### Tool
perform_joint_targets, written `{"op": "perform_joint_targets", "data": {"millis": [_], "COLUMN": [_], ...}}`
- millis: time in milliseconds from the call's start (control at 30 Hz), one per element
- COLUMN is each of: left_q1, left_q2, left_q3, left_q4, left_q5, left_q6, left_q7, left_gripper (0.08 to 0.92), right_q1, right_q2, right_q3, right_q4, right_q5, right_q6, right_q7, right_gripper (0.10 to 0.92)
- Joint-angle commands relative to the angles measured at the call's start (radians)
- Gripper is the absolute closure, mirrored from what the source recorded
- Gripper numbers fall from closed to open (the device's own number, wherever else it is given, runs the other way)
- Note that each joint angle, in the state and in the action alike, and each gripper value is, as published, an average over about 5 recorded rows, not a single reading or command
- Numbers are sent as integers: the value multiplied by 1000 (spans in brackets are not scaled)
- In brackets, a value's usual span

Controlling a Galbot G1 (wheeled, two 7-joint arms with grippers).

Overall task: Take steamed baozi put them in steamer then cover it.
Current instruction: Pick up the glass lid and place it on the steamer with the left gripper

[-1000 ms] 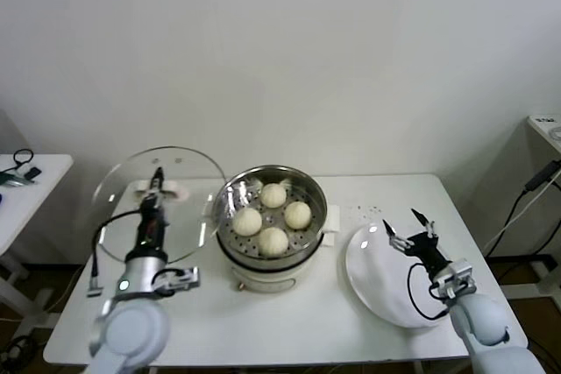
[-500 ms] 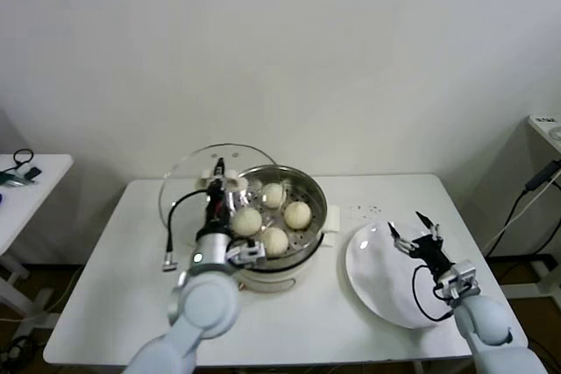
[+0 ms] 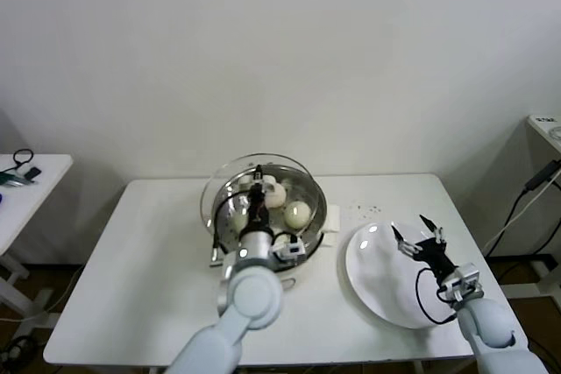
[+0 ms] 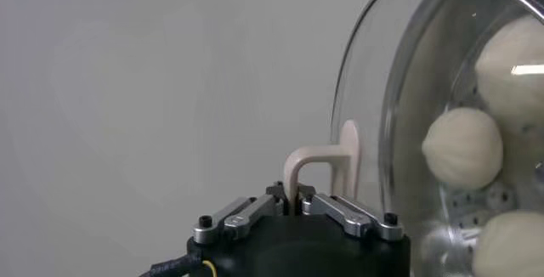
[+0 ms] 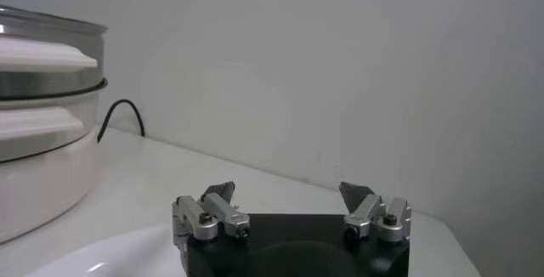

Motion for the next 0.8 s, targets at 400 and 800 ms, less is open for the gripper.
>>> {"op": "perform_joint_targets", "data": {"millis": [400, 800], "left_q1": [-27, -32], "left_q2": [-47, -43], "left_q3": [26, 29], "left_q4": [98, 121], "left_q5": [8, -14], "left_q6": [48, 48], "left_q7": [16, 4], "left_gripper": [848, 848], "right_q1": [3, 4], "right_q2": [8, 11], "right_q3": [8, 19], "right_q4": [-9, -16], "right_q5": [-3, -4], "right_q6": [6, 7], "right_q7": [-13, -25], "right_gripper": [203, 203]}}
